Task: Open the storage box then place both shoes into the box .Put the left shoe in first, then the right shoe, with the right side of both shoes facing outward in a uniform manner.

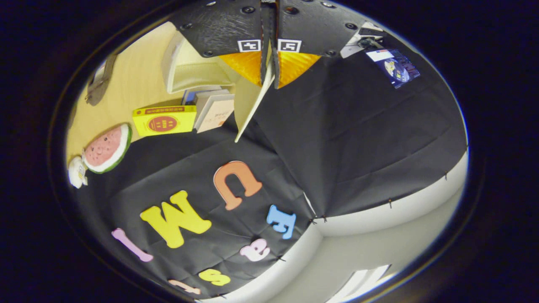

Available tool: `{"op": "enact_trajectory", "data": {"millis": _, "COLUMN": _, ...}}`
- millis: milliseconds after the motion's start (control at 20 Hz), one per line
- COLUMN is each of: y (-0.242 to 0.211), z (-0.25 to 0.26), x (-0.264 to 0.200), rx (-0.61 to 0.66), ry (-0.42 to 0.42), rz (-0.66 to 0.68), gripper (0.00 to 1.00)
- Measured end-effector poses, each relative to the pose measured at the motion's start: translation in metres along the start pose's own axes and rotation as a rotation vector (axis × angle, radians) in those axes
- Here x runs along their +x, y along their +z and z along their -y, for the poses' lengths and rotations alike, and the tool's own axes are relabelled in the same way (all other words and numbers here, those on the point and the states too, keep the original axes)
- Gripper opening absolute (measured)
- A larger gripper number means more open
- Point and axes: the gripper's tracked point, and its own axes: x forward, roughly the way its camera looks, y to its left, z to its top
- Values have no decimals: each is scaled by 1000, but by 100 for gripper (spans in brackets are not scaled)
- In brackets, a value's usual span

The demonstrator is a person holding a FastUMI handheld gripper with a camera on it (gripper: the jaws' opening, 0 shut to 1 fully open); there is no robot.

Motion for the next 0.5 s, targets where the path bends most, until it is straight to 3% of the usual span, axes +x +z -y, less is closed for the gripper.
{"op": "enact_trajectory", "data": {"millis": 350, "y": -19, "z": -74, "x": 59, "rx": -151, "ry": 23, "rz": -33, "gripper": 0}}
{"op": "enact_trajectory", "data": {"millis": 450, "y": -27, "z": -89, "x": 72, "rx": -200, "ry": 23, "rz": -38, "gripper": 5}}
{"op": "enact_trajectory", "data": {"millis": 500, "y": -34, "z": -101, "x": 80, "rx": -227, "ry": 53, "rz": -54, "gripper": 21}}
